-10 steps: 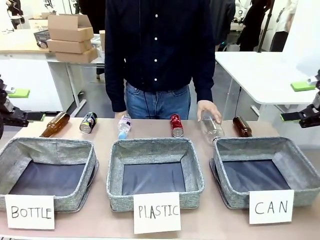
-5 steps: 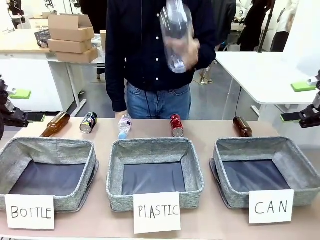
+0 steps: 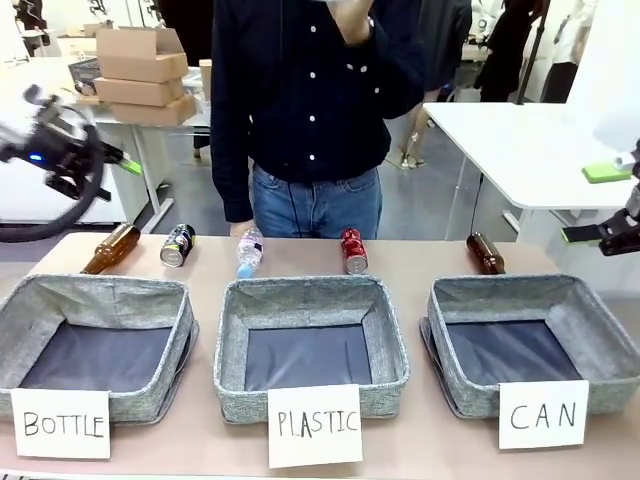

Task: Sort the can waste into the basket.
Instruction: Pick up the can waste from the table and place it in the right Fabric basket.

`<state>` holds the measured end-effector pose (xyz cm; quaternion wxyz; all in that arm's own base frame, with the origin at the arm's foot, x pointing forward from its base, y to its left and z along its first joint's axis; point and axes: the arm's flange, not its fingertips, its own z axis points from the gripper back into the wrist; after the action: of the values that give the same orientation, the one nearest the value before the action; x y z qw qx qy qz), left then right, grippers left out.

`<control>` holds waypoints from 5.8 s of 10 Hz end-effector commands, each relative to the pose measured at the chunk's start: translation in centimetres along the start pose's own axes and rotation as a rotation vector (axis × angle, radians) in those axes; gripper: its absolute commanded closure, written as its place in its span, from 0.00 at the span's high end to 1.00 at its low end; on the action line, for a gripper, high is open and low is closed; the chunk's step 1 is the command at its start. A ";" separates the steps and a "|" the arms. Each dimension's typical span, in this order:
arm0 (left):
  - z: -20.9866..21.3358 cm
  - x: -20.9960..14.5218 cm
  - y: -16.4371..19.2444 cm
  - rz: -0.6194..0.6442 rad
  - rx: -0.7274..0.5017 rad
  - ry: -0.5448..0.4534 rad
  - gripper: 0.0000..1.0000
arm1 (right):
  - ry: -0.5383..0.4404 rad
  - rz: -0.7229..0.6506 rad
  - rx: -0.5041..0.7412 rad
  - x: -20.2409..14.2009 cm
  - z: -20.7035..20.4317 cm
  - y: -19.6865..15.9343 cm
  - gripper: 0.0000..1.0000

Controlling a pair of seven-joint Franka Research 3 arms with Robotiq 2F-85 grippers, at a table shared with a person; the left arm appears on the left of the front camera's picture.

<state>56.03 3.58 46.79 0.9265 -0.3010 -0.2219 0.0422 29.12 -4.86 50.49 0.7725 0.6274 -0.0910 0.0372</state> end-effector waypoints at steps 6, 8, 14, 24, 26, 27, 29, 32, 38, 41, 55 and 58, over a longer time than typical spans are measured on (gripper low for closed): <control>-5.6 1.0 -0.1 0.029 0.242 0.098 1.00 | -0.006 0.031 0.024 0.4 0.0 0.2 1.00; -7.9 1.0 -1.9 -0.008 0.281 0.121 1.00 | -0.006 0.031 0.024 0.4 0.0 0.2 1.00; -17.9 4.3 -3.1 -0.122 0.603 0.205 1.00 | -0.006 0.031 0.024 0.4 0.0 0.2 1.00; -22.2 4.5 -0.1 -0.111 0.484 0.404 0.60 | -0.006 0.031 0.024 0.4 0.0 0.2 1.00; -22.2 4.5 0.1 -0.120 0.466 0.417 0.03 | -0.006 0.031 0.024 0.4 0.0 0.2 1.00; -22.2 4.5 0.2 -0.121 0.464 0.420 0.00 | -0.006 0.031 0.024 0.4 0.0 0.2 1.00; -22.3 4.5 0.4 -0.127 0.453 0.435 0.00 | -0.006 0.031 0.024 0.4 0.0 0.2 1.00; -21.7 3.9 0.1 -0.106 0.425 0.410 0.00 | -0.006 0.031 0.024 0.4 0.0 0.2 1.00; -4.6 -6.3 -6.1 -0.176 0.083 0.240 0.00 | -0.006 0.031 0.024 0.4 0.0 0.2 1.00; 1.8 -12.7 -3.9 -0.300 -0.111 0.380 0.00 | -0.006 0.031 0.024 0.4 0.0 0.2 1.00; -13.4 -29.3 -41.6 -1.704 -0.353 0.511 0.42 | -0.405 0.159 -0.020 -4.9 19.9 3.9 1.00; -20.4 -32.3 -51.4 -1.968 -0.345 0.407 0.42 | -0.399 0.144 -0.077 -5.8 19.7 5.1 1.00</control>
<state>30.19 -53.16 48.36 0.5478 -0.1350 -0.1793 -0.8059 21.25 -23.74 56.57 0.7503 0.5953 -0.2819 -0.0569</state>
